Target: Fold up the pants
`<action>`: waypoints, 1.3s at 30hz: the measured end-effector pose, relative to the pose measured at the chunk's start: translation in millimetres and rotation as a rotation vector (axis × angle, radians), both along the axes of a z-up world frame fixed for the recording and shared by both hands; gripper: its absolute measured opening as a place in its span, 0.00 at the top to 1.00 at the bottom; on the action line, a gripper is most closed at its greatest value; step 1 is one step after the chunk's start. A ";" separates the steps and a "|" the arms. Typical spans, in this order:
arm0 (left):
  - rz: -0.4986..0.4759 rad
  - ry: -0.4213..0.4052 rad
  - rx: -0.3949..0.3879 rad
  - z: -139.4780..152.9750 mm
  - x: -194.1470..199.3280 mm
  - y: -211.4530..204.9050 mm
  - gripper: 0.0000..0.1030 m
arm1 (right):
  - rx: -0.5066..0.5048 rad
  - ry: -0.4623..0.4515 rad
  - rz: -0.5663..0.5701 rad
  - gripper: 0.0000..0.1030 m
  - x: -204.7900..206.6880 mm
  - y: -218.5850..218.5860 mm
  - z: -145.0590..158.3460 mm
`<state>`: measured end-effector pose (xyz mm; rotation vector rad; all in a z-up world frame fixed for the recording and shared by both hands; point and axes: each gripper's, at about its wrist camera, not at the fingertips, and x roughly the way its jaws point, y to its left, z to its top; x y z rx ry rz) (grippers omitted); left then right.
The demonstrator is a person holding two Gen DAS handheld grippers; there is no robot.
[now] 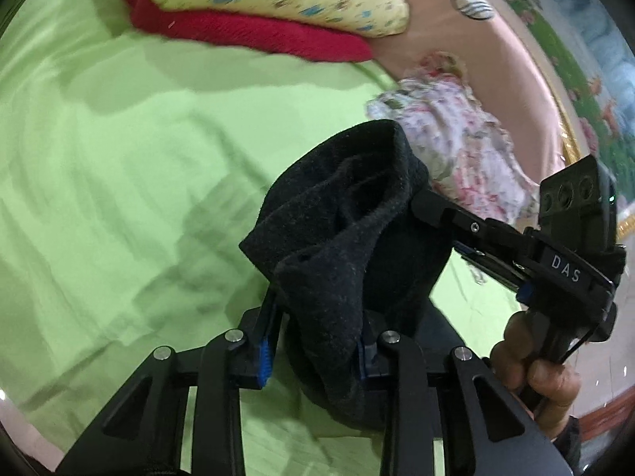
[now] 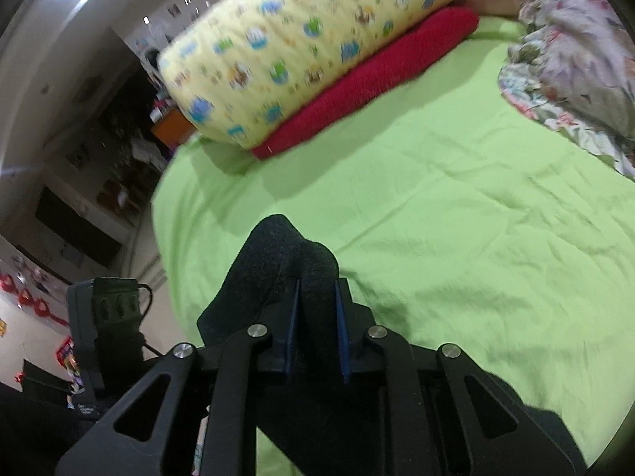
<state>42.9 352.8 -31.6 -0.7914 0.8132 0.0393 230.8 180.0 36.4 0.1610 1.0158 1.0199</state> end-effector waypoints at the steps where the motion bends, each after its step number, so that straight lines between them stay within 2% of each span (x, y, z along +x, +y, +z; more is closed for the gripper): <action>1: -0.013 -0.014 0.001 5.8 0.7 -3.6 0.72 | 0.024 0.004 -0.012 0.82 -1.4 -7.6 3.8; 9: -0.148 -0.110 0.026 50.6 7.9 -51.9 0.73 | 0.165 -0.009 -0.129 0.82 -22.4 -83.4 26.2; 17: -0.304 -0.182 0.035 87.2 15.8 -126.1 0.75 | 0.277 -0.026 -0.263 0.82 -42.3 -167.7 33.8; 28: -0.470 -0.188 0.059 99.2 29.1 -219.1 0.76 | 0.385 -0.009 -0.408 0.83 -71.3 -262.9 15.1; 39: -0.599 -0.122 0.103 68.6 59.9 -313.3 0.76 | 0.424 0.048 -0.555 0.83 -89.6 -349.5 -32.4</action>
